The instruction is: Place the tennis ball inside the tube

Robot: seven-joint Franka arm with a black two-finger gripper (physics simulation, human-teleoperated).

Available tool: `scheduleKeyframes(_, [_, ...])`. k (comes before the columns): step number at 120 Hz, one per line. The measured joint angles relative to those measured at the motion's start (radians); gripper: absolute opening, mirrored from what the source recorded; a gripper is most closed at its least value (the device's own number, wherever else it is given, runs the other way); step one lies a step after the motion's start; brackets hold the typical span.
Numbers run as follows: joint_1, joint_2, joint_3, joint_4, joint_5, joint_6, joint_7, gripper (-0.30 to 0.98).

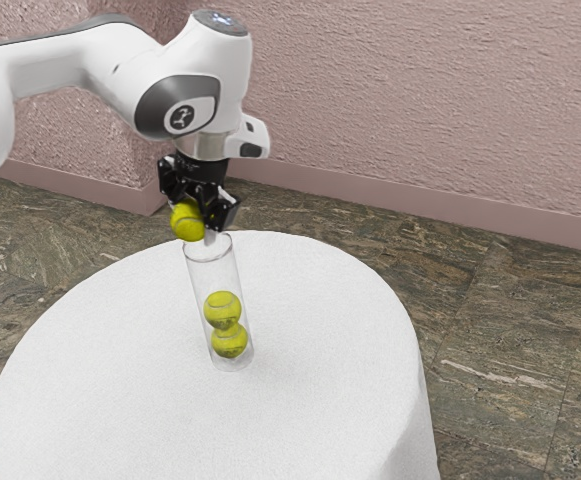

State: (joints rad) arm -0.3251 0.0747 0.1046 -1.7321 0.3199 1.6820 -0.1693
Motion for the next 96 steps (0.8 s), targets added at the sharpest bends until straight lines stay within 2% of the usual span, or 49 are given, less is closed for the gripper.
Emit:
scheduleKeyframes(60, [-0.036,-0.008,-0.002,0.008,0.006,-0.053,-0.097,0.31])
scheduleKeyframes(79, [-0.043,0.007,0.062,0.007,0.037,0.027,-0.072,0.3])
scheduleKeyframes(96, [-0.01,0.011,0.062,0.007,0.045,0.075,-0.052,0.32])
